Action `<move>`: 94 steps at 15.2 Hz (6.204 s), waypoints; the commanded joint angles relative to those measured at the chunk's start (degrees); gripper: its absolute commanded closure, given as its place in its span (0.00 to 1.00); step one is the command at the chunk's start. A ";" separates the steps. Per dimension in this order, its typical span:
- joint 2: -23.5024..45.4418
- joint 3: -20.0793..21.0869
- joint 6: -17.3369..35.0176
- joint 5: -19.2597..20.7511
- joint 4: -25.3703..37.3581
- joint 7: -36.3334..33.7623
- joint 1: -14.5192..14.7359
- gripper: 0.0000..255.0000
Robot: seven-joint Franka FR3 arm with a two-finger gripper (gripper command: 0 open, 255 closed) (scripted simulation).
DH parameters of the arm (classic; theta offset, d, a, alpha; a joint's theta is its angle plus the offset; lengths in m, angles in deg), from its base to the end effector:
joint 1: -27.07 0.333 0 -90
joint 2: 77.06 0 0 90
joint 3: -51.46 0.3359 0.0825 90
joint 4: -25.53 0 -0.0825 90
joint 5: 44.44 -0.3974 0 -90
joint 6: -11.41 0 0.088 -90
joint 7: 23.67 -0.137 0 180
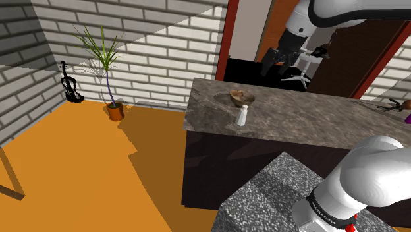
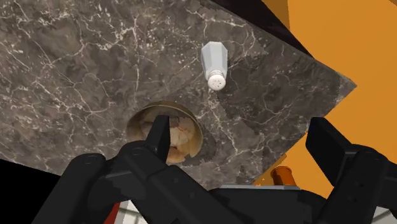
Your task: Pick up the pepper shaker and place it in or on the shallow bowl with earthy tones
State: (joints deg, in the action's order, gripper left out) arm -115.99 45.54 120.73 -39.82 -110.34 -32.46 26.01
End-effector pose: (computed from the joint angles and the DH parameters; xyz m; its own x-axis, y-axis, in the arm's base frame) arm 0.3694 -0.0599 0.5634 0.9486 -0.2349 0.2119 -0.2367 -0.9714 -0.0174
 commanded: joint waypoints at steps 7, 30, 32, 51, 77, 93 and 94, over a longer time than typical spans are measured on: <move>12.01 -2.99 12.17 -1.83 -3.58 0.81 0.25 0.00; 29.11 -5.73 28.14 -6.64 -5.72 3.88 1.52 1.00; 29.11 -5.73 28.14 -6.64 -5.72 3.88 1.52 1.00; 23.98 -5.15 18.19 -5.20 -0.80 2.39 1.18 1.00; 29.26 -7.82 -1.00 -6.07 23.45 6.32 0.13 1.00; 43.98 -11.45 -0.68 -10.67 36.83 13.99 -2.66 1.00; 44.02 -11.44 0.08 -10.71 36.10 14.06 -2.65 1.00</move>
State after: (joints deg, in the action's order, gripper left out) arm -71.89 34.06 120.06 -50.54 -73.46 -18.39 23.31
